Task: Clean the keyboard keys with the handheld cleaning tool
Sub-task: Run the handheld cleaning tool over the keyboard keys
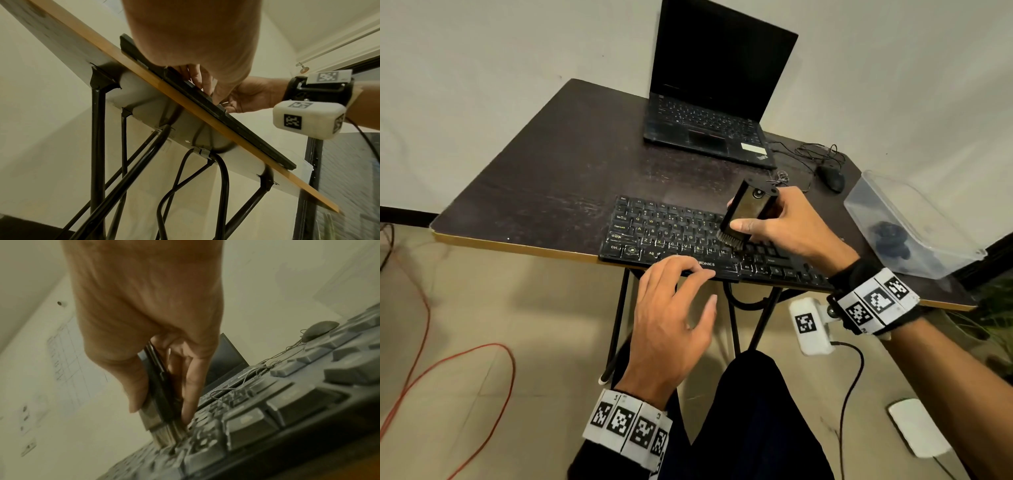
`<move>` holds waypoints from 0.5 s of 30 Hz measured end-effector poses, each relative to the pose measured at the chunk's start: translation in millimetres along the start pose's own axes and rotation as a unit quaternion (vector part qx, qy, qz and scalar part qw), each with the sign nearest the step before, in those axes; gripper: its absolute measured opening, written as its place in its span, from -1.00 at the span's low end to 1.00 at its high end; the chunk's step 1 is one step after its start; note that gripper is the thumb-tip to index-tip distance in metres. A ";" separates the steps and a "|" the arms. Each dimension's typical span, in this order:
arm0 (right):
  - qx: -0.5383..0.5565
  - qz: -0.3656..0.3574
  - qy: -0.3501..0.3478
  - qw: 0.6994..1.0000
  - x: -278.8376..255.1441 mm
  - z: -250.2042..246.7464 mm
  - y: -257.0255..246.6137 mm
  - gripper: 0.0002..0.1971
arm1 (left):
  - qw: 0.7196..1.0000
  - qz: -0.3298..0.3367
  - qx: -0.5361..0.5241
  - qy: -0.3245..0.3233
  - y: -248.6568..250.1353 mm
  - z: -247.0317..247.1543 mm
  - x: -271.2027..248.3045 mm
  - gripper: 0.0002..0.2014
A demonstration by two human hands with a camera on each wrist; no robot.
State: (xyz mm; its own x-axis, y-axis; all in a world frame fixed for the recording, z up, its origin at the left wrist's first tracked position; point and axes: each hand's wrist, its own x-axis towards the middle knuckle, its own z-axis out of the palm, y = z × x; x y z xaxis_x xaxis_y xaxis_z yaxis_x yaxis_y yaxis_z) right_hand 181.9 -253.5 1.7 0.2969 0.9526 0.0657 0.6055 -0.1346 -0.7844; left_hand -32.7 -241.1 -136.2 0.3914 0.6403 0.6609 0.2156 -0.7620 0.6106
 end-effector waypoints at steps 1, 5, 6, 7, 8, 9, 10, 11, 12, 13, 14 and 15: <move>0.005 -0.001 -0.015 1.000 -0.5 1.0 -2.4 -0.71 | 1.000 0.000 0.000 -0.002 0.3 0.1 -0.2 -0.70; 0.015 -0.002 -0.048 0.999 0.3 5.3 -7.7 -0.71 | 1.000 -0.001 0.003 -0.003 0.1 0.0 0.2 -0.70; 0.010 -0.001 -0.032 0.999 2.5 6.1 -6.3 -0.68 | 1.000 -0.002 0.002 -0.003 -0.1 -0.1 0.2 -0.70; 0.006 -0.001 -0.022 1.000 4.0 7.3 -5.7 -0.65 | 1.000 -0.003 0.002 -0.004 -0.2 -0.4 0.0 -0.69; 0.004 -0.006 -0.025 1.000 5.3 8.6 -5.8 -0.64 | 1.000 -0.002 0.001 -0.006 0.0 -0.6 0.1 -0.69; 0.002 -0.013 -0.040 0.999 5.8 9.3 -6.5 -0.64 | 1.000 -0.002 0.002 -0.008 0.3 -0.7 0.0 -0.69; -0.001 -0.018 -0.054 0.998 6.7 9.8 -7.2 -0.65 | 1.000 -0.002 0.004 -0.008 0.0 -1.1 0.3 -0.69; -0.004 -0.017 -0.060 0.998 7.2 9.0 -8.0 -0.66 | 1.000 -0.002 0.006 -0.008 -0.1 -1.0 0.5 -0.69; -0.005 -0.013 -0.055 0.998 8.4 8.0 -8.6 -0.69 | 1.000 -0.002 0.007 -0.007 -0.6 -0.8 0.6 -0.69; -0.007 -0.010 -0.042 0.999 9.1 6.9 -8.3 -0.72 | 1.000 -0.004 0.007 -0.005 -0.2 -0.6 0.3 -0.69; -0.007 -0.009 -0.030 0.999 10.0 6.7 -7.5 -0.73 | 1.000 -0.005 0.006 -0.005 -0.1 -0.8 0.2 -0.69; -0.006 -0.008 -0.026 1.000 10.0 6.9 -7.5 -0.75 | 1.000 -0.005 0.006 -0.004 -0.1 -0.7 0.2 -0.69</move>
State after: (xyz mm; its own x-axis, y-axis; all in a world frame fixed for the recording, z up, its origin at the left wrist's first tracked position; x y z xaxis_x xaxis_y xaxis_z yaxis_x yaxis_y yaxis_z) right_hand 175.2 -241.0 3.9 0.2490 0.9674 0.0452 0.6183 -0.1229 -0.7763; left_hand -33.4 -240.8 -135.8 0.3973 0.6467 0.6511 0.2306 -0.7571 0.6112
